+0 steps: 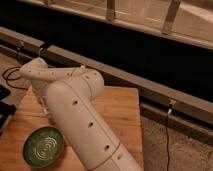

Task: Place the bottle in the ceramic bowl

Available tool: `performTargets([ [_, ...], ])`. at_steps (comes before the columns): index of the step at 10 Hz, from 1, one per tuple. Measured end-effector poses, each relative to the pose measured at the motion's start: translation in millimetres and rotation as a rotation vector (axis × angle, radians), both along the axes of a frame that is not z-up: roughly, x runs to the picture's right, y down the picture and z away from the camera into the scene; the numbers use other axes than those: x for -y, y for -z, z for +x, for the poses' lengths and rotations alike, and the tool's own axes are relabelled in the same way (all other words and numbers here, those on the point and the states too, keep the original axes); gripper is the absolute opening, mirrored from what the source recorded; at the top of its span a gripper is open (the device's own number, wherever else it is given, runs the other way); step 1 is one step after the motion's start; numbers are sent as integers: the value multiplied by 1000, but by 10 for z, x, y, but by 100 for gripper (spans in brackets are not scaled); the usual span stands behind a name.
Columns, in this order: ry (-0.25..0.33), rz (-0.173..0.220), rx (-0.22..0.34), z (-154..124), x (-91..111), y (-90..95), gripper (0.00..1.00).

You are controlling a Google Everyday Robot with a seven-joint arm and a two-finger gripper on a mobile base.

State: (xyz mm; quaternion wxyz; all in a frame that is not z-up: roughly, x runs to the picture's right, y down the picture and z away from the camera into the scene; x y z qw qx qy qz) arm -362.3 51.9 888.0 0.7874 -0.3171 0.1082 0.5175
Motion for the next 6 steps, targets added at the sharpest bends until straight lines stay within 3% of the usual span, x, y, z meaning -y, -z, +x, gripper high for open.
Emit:
performTargets([
  [3, -97, 69, 86, 462, 365, 436, 0],
  [4, -140, 88, 157, 738, 436, 598, 0],
  [6, -193, 106, 298, 1133, 396, 829, 0],
])
